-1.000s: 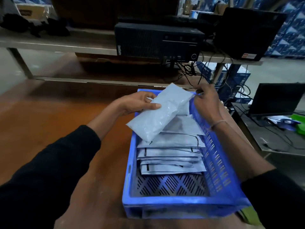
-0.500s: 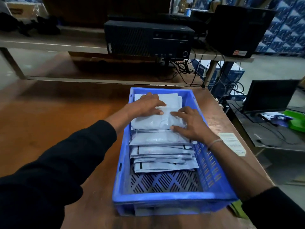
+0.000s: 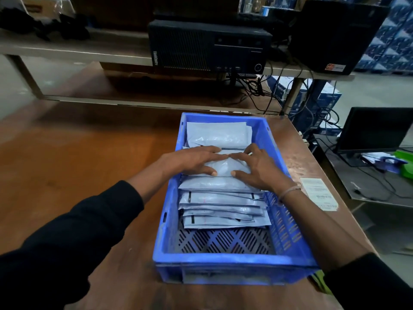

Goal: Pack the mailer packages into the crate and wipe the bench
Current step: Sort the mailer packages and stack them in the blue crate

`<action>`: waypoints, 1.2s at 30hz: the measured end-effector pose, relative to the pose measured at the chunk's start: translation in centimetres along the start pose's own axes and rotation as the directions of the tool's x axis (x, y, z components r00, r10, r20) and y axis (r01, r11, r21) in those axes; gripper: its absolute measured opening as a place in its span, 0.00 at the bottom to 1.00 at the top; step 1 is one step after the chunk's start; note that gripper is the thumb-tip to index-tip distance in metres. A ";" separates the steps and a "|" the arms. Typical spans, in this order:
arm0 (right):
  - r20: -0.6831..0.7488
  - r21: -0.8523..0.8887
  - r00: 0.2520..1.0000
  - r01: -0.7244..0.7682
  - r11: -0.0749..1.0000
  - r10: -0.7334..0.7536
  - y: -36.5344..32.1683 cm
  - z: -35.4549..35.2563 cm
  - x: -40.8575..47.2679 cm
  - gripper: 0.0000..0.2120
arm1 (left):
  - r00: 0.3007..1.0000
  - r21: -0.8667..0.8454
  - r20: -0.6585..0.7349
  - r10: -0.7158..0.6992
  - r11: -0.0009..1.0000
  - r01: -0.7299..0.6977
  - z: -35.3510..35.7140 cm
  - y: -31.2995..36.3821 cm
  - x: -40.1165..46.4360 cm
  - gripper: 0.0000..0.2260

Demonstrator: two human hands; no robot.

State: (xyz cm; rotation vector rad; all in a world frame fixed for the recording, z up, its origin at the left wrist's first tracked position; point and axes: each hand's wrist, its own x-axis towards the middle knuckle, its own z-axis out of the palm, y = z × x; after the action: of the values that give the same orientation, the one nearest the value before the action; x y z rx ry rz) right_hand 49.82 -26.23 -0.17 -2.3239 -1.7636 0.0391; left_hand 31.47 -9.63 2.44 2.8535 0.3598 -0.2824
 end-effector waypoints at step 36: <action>-0.072 0.214 0.857 -0.486 0.847 0.510 -4.4 -5.0 -8.7 0.23 | 0.790 -0.465 -0.288 -0.541 0.800 0.379 1.9 0.8 -11.3 0.23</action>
State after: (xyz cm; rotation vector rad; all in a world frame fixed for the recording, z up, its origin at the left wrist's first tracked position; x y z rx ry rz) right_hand 43.98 -34.26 4.57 -2.5083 -1.0034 0.1344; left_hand 20.67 -13.35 3.30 2.3641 1.0919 0.2900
